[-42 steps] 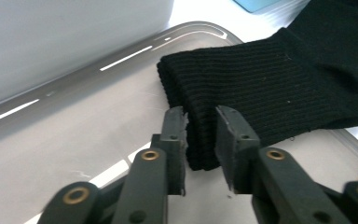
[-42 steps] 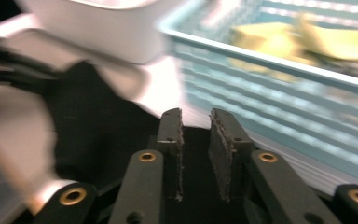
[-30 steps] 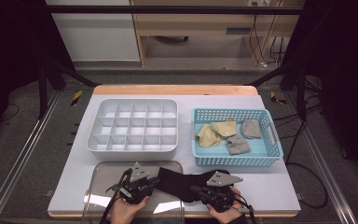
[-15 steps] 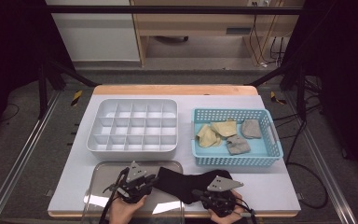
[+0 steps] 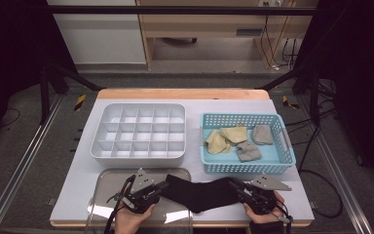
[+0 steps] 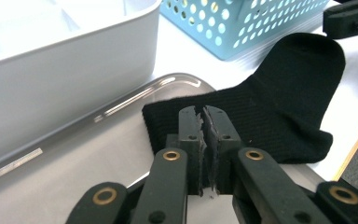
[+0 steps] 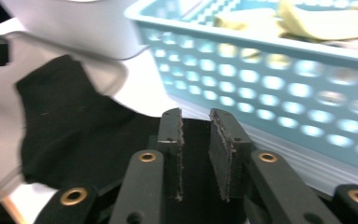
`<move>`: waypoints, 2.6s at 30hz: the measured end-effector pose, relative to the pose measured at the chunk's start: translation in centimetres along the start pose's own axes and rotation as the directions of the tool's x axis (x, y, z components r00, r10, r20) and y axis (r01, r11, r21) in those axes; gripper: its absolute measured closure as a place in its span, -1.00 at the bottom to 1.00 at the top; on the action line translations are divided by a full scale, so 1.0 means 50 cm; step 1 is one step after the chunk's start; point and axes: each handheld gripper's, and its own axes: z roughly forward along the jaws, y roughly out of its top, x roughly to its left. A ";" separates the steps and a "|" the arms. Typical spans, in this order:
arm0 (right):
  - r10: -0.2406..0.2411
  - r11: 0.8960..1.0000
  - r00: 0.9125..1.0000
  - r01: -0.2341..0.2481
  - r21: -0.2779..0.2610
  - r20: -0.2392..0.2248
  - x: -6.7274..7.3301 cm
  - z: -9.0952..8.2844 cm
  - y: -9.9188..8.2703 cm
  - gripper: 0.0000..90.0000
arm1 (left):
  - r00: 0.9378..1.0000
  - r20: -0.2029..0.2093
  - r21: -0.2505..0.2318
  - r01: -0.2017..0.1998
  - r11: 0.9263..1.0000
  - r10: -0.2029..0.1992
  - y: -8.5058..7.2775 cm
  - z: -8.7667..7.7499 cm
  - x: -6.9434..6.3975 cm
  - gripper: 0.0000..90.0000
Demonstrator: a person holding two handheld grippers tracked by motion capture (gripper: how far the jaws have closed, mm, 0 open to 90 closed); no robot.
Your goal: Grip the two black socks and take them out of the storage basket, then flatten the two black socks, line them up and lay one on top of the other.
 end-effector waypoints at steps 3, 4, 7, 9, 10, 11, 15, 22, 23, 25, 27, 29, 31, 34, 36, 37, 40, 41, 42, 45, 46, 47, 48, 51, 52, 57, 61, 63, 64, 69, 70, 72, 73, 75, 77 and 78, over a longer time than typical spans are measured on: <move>0.015 1.000 0.999 -0.015 -0.003 0.041 -0.020 -0.009 -0.003 0.54 | 1.000 0.013 -0.019 -0.006 1.000 0.006 0.015 0.000 -0.006 0.89; 0.020 1.000 0.999 -0.020 -0.007 0.047 -0.025 -0.010 -0.004 0.52 | 1.000 0.018 -0.022 -0.011 1.000 0.011 0.022 0.000 -0.010 0.89; 0.036 0.999 0.997 -0.035 -0.010 0.066 -0.037 -0.014 -0.006 0.46 | 0.999 0.035 -0.038 -0.014 0.999 0.016 0.035 0.001 -0.018 0.90; 0.038 0.999 0.996 -0.037 -0.015 0.076 -0.042 -0.015 -0.007 0.42 | 0.999 0.039 -0.041 -0.027 0.999 0.028 0.044 0.005 -0.026 0.90; 0.037 0.999 0.996 -0.036 -0.015 0.078 -0.044 -0.015 -0.008 0.40 | 0.999 0.040 -0.039 -0.031 0.999 0.032 0.048 0.008 -0.029 0.90; 0.033 0.999 0.996 -0.032 -0.019 0.081 -0.045 -0.016 -0.009 0.39 | 0.999 0.040 -0.040 -0.033 0.999 0.035 0.050 0.010 -0.033 0.90; 0.032 0.999 0.996 -0.031 -0.005 0.080 -0.048 -0.016 -0.009 0.33 | 0.998 0.052 -0.039 -0.045 0.998 0.047 0.061 0.024 -0.046 0.87; 0.024 1.000 0.997 -0.026 0.016 0.070 -0.048 -0.006 -0.013 0.27 | 0.995 0.072 -0.013 -0.073 0.997 0.073 0.076 0.056 -0.071 0.85; 0.023 0.999 0.997 -0.025 0.021 0.067 -0.049 -0.005 -0.013 0.27 | 0.994 0.074 -0.012 -0.076 0.997 0.077 0.077 0.060 -0.075 0.84; 0.022 0.999 0.998 -0.024 0.028 0.065 -0.048 -0.003 -0.014 0.27 | 0.994 0.072 -0.009 -0.080 0.997 0.080 0.077 0.068 -0.081 0.80; 0.020 0.999 0.998 -0.022 0.034 0.064 -0.047 -0.001 -0.015 0.27 | 0.994 0.078 0.002 -0.079 0.997 0.079 0.076 0.079 -0.086 0.81; 0.020 0.999 0.998 -0.023 0.036 0.061 -0.048 -0.001 -0.016 0.27 | 0.993 0.090 0.020 -0.082 0.996 0.080 0.074 0.092 -0.092 0.81; 0.021 0.999 0.998 -0.023 0.040 0.060 -0.048 0.001 -0.017 0.27 | 0.992 0.094 0.027 -0.091 0.995 0.088 0.072 0.102 -0.099 0.81; 0.016 0.999 0.998 -0.019 0.050 0.055 -0.047 0.003 -0.018 0.26 | 0.990 0.089 0.042 -0.114 0.993 0.110 0.068 0.119 -0.107 0.79; 0.013 0.999 0.998 -0.016 0.048 0.053 -0.045 0.004 -0.018 0.26 | 0.989 0.100 0.058 -0.113 0.992 0.107 0.067 0.125 -0.111 0.83; 0.012 0.999 0.999 -0.014 0.049 0.050 -0.045 0.005 -0.018 0.26 | 0.989 0.103 0.069 -0.112 0.991 0.105 0.065 0.129 -0.113 0.87; 0.011 0.998 0.999 -0.014 0.066 0.042 -0.042 0.010 -0.020 0.26 | 0.988 0.114 0.086 -0.114 0.990 0.104 0.063 0.138 -0.118 0.94; 0.009 0.997 0.999 -0.012 0.072 0.041 -0.041 0.013 -0.021 0.26 | 0.988 0.115 0.093 -0.112 0.989 0.101 0.062 0.142 -0.119 0.96; 0.011 0.996 0.999 -0.014 0.083 0.041 -0.040 0.015 -0.022 0.26 | 0.988 0.118 0.104 -0.110 0.988 0.098 0.061 0.147 -0.120 0.97; 0.011 0.995 0.999 -0.015 0.095 0.037 -0.039 0.018 -0.024 0.27 | 0.988 0.122 0.129 -0.113 0.985 0.097 0.056 0.157 -0.120 0.97; 0.009 0.995 0.999 -0.013 0.097 0.040 -0.040 0.019 -0.025 0.28 | 0.988 0.123 0.137 -0.113 0.984 0.097 0.052 0.161 -0.119 0.97; 0.012 0.995 0.999 -0.016 0.103 0.040 -0.041 0.019 -0.027 0.29 | 0.988 0.125 0.141 -0.113 0.984 0.095 0.050 0.163 -0.118 0.97; 0.014 0.994 0.999 -0.018 0.107 0.040 -0.041 0.019 -0.028 0.29 | 0.987 0.131 0.143 -0.110 0.984 0.091 0.047 0.165 -0.117 0.97; 0.017 0.993 0.999 -0.022 0.118 0.043 -0.042 0.019 -0.034 0.31 | 0.987 0.138 0.151 -0.105 0.983 0.084 0.038 0.168 -0.114 0.97; 0.018 0.992 0.999 -0.024 0.122 0.043 -0.041 0.018 -0.036 0.33 | 0.986 0.142 0.155 -0.105 0.982 0.083 0.036 0.169 -0.114 0.97; 0.005 0.989 0.999 -0.012 0.147 0.047 -0.037 0.019 -0.041 0.46 | 0.986 0.138 0.162 -0.111 0.981 0.089 0.032 0.174 -0.113 0.97; 0.001 0.988 0.999 -0.008 0.154 0.051 -0.030 0.020 -0.042 0.63 | 0.987 0.133 0.170 -0.116 0.979 0.094 0.031 0.177 -0.115 0.98; 0.001 0.988 0.999 -0.009 0.156 0.049 -0.028 0.021 -0.042 0.75 | 0.987 0.130 0.173 -0.119 0.978 0.097 0.030 0.179 -0.115 0.98; 0.005 0.988 0.999 -0.013 0.157 0.051 -0.027 0.021 -0.042 0.82 | 0.987 0.131 0.173 -0.117 0.978 0.095 0.029 0.180 -0.115 0.98; 0.020 0.989 0.999 -0.027 0.143 0.046 -0.029 0.016 -0.037 0.88 | 0.986 0.133 0.177 -0.120 0.977 0.097 0.025 0.184 -0.115 0.98; 0.028 0.991 0.999 -0.033 0.129 0.040 -0.029 0.012 -0.033 0.88 | 0.987 0.132 0.176 -0.119 0.977 0.096 0.025 0.184 -0.115 0.98; 0.031 0.994 0.999 -0.034 0.100 0.028 -0.028 0.004 -0.027 0.88 | 0.987 0.131 0.174 -0.113 0.978 0.091 0.025 0.184 -0.116 0.98; 0.035 0.995 0.999 -0.037 0.092 0.020 -0.027 0.000 -0.024 0.88 | 0.987 0.132 0.174 -0.114 0.978 0.092 0.025 0.185 -0.116 0.98; 0.026 0.997 1.000 -0.027 0.069 0.012 -0.025 -0.008 -0.017 0.88 | 0.987 0.131 0.173 -0.113 0.978 0.091 0.024 0.185 -0.116 0.98; 0.018 0.998 1.000 -0.018 0.055 0.001 -0.021 -0.014 -0.010 0.88 | 0.987 0.131 0.172 -0.115 0.978 0.093 0.024 0.186 -0.116 0.98; 0.016 0.999 1.000 -0.016 0.051 -0.004 -0.018 -0.016 -0.007 0.88 | 0.987 0.132 0.172 -0.115 0.978 0.093 0.024 0.186 -0.116 0.98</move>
